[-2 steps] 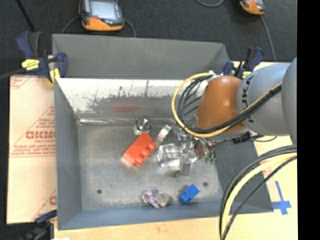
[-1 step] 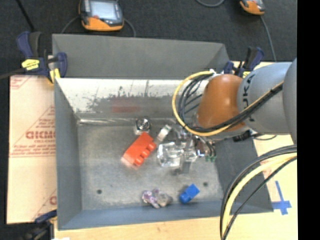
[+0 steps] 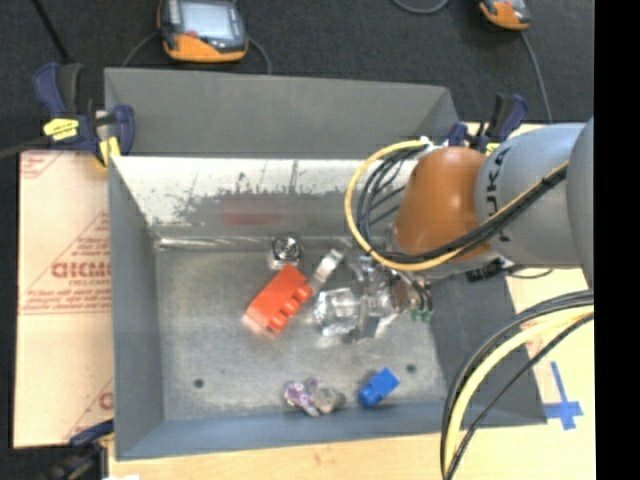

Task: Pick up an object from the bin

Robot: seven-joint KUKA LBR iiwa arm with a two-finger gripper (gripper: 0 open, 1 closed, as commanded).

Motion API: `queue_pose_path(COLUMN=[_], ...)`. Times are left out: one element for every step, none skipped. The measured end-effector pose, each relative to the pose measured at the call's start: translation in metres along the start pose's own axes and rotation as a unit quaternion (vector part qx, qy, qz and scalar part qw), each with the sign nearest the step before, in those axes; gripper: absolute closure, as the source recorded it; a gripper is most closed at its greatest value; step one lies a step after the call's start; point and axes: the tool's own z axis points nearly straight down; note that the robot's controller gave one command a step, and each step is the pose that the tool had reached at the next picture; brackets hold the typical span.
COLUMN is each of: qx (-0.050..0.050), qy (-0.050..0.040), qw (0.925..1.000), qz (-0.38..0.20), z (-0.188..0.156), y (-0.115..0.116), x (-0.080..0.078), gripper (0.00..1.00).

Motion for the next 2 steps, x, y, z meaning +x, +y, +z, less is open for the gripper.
queue_pose_path(qx=[0.002,0.002], qy=[0.0155,0.0167], qw=[0.9999,0.9999], qz=[-0.002,-0.001], z=[-0.020,-0.055], y=[-0.001,-0.002], x=[-0.003,-0.006], gripper=[1.00,1.00])
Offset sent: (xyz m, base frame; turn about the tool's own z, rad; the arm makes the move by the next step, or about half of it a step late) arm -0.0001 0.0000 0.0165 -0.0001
